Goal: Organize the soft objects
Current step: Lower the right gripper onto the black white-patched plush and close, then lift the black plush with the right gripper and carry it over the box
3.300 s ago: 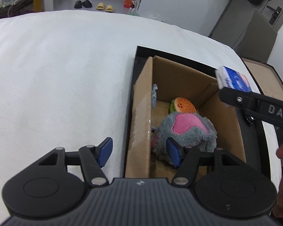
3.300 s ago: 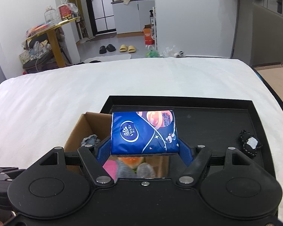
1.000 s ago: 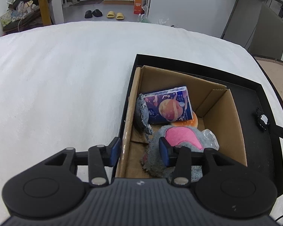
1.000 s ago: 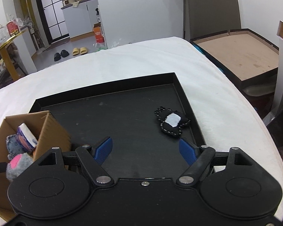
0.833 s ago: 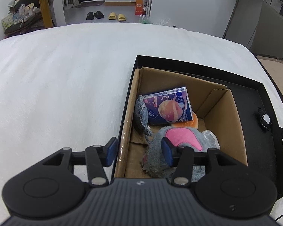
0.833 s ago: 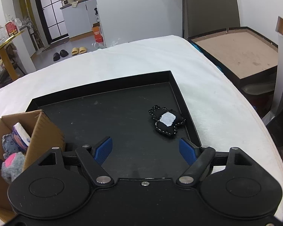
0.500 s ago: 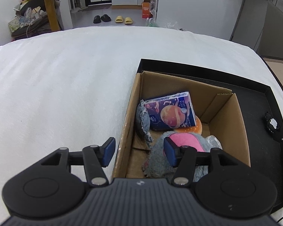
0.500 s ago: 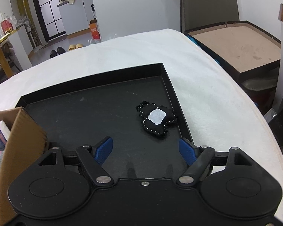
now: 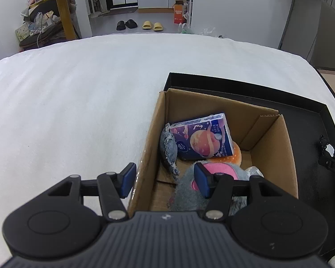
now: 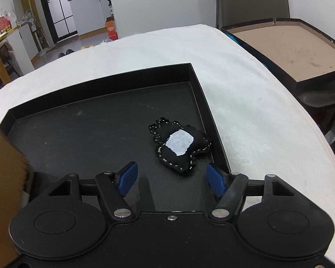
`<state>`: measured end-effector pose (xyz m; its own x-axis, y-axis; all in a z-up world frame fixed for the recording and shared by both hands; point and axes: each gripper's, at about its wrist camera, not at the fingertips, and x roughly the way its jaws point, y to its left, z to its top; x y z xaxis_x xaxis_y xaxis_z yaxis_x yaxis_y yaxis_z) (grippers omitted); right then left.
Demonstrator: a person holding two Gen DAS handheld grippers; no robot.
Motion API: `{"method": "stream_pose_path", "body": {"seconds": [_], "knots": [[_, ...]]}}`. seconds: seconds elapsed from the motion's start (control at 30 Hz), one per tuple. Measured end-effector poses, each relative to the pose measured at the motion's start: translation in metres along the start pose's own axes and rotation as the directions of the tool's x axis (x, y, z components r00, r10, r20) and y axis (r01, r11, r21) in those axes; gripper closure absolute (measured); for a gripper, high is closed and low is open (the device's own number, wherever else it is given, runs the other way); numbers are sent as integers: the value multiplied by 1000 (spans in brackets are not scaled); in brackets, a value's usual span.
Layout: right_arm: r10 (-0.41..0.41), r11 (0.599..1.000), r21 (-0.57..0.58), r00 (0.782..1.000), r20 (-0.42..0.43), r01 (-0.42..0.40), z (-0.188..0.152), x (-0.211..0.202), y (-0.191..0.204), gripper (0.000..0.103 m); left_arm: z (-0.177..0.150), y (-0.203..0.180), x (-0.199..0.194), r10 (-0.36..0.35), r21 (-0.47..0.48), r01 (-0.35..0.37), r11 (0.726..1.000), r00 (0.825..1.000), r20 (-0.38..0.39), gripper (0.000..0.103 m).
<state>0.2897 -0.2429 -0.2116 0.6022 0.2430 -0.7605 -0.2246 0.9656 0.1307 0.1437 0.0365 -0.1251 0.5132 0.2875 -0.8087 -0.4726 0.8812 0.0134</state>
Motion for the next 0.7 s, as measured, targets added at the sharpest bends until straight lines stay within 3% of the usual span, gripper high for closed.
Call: {"method": "stream_pose_path", "body": {"seconds": [0.17,0.23,0.3,0.7], "knots": [[-17,999,-36,1000,13,17,0,6,0,50,0,-1,0,2,1,-2,1000,1000,0,47],[-36,998,-48,999,20,37,1,6,-1,75,0,-1,0,2,2,-2,1000,1000,0,47],[-25,999,-42,1000,16,25,3,3,-4,82,0,0,-1,0,0,0,1000,1000,-1,47],[5,999,-31,1000,14,-4,0,-26,1,85,-2,8,-3,-40,-4,40,999,999,-16,47]]}}
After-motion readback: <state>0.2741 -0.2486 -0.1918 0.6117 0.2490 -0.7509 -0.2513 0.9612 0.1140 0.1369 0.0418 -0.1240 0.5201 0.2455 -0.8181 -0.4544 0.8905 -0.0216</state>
